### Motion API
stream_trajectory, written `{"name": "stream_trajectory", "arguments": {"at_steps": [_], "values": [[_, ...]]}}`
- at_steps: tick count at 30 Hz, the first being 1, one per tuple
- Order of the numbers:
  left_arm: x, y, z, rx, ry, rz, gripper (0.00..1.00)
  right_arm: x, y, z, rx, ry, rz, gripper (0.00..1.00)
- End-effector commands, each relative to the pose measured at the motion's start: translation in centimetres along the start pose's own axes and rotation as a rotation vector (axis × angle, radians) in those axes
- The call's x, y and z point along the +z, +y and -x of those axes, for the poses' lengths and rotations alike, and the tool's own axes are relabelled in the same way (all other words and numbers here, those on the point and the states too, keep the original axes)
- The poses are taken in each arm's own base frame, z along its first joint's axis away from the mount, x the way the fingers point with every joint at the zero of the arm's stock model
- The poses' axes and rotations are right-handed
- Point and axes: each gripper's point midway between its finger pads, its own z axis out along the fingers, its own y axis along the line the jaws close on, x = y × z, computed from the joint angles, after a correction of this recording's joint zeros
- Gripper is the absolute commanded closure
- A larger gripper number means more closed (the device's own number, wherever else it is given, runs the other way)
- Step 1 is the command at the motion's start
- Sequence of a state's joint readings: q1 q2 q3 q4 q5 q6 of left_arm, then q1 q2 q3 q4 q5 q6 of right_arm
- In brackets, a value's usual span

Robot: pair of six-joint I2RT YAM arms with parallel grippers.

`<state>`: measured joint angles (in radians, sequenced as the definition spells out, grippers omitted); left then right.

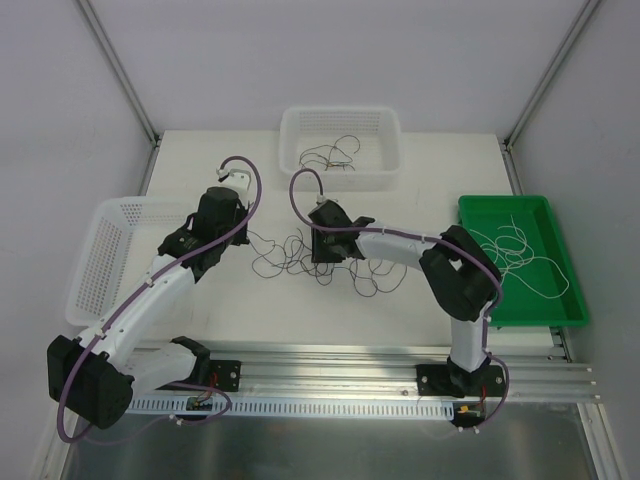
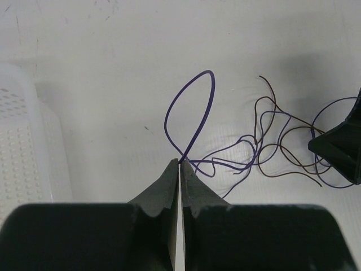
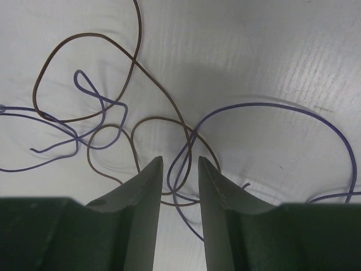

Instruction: Untangle the cables

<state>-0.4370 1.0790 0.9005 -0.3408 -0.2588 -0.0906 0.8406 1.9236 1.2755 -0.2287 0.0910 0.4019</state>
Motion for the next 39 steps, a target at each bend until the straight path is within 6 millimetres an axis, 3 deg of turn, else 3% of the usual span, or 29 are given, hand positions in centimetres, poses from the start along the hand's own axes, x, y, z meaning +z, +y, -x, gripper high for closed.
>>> {"name": "stream_trajectory", "arguments": {"at_steps": [1, 8, 11, 14, 15, 18, 19, 21, 22, 29, 39], "values": [[0.0, -0.2, 0.6, 0.002, -0.023, -0.019, 1.00, 0.0, 2.3, 1.8, 0.050, -0.045, 0.067, 0.66], [0.2, -0.1, 0.5, 0.006, -0.015, -0.010, 1.00, 0.2, 1.6, 1.3, 0.045, -0.039, 0.044, 0.86], [0.4, 0.0, 0.3, 0.012, -0.007, -0.004, 1.00, -1.4, 1.2, 1.6, 0.027, -0.059, 0.036, 0.97], [0.7, 0.0, 0.0, 0.021, 0.008, -0.003, 1.00, -4.7, 0.4, 2.6, -0.013, -0.112, 0.015, 0.99], [0.7, 0.0, 0.0, 0.023, 0.008, -0.003, 1.00, -7.2, 0.1, 3.7, -0.023, -0.161, 0.008, 0.99], [0.7, 0.0, 0.0, 0.024, 0.007, 0.001, 1.00, -11.1, -1.7, 4.5, -0.086, -0.217, -0.045, 0.99], [0.7, 0.1, -0.1, 0.026, 0.009, 0.003, 1.00, -13.8, -1.8, 5.4, -0.092, -0.268, -0.031, 0.99], [0.8, 0.3, -0.2, 0.029, 0.011, 0.011, 1.00, -16.8, -3.0, 5.9, -0.133, -0.309, -0.056, 0.99], [0.8, 0.3, -0.3, 0.033, 0.017, 0.013, 1.00, -19.7, -3.2, 6.6, -0.131, -0.367, -0.036, 0.99], [1.7, 0.5, -1.5, 0.054, 0.072, 0.034, 1.00, -30.4, -7.5, 7.2, -0.098, -0.585, -0.042, 0.99], [4.2, -0.1, -5.1, 0.103, 0.263, 0.035, 1.00, -38.3, -11.2, 5.8, -0.002, -0.799, -0.004, 0.99]]}}
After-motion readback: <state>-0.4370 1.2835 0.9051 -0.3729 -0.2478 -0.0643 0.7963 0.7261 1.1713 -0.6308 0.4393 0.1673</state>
